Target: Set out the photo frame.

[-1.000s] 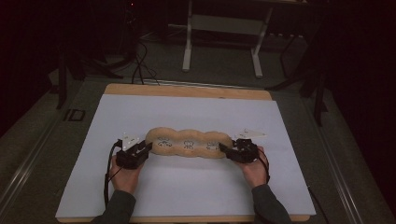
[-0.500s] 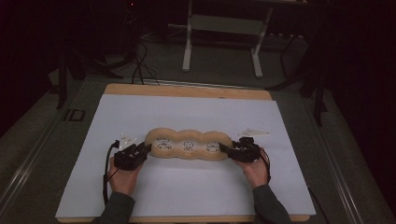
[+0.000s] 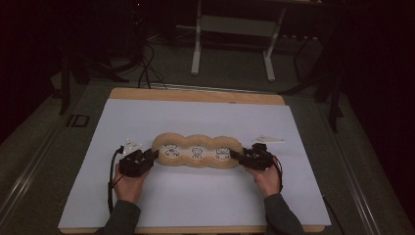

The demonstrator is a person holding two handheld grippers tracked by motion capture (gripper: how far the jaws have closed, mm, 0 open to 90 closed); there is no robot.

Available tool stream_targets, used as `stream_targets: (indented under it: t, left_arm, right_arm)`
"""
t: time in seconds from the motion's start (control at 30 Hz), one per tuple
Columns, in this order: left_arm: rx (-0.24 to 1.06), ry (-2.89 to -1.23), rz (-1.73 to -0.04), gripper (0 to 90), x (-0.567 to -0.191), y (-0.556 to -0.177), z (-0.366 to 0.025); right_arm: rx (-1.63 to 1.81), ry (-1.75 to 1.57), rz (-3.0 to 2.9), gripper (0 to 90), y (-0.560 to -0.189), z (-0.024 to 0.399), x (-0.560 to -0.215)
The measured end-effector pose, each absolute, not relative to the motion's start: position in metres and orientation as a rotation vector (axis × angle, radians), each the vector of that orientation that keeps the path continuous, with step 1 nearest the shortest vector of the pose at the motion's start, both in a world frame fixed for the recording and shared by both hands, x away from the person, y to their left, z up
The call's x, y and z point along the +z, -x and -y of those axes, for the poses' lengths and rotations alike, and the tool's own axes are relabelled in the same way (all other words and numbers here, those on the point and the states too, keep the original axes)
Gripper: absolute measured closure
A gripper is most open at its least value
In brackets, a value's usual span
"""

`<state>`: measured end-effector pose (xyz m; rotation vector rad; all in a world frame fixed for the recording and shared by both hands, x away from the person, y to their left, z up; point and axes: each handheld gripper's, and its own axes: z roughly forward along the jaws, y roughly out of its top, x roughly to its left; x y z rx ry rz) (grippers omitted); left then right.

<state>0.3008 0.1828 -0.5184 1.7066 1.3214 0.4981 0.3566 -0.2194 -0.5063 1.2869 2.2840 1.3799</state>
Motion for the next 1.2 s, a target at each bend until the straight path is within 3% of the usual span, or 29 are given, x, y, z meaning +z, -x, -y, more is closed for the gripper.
stream_targets:
  t: [0.37,0.7,1.2]
  left_arm:
    - [0.48,-1.712,-1.319,72.0,-0.518,-0.3,-0.184]
    - [0.486,-1.719,-1.296,63.7,-0.515,-0.298,-0.187]
    - [0.534,-1.779,-1.168,58.8,-0.497,-0.287,-0.203]
  right_arm:
    - [1.357,-1.282,-2.289,57.1,-0.355,0.219,-0.507]
    - [1.298,-1.252,-2.316,47.1,-0.351,0.221,-0.505]
    - [1.204,-1.161,-2.371,46.8,-0.34,0.227,-0.491]
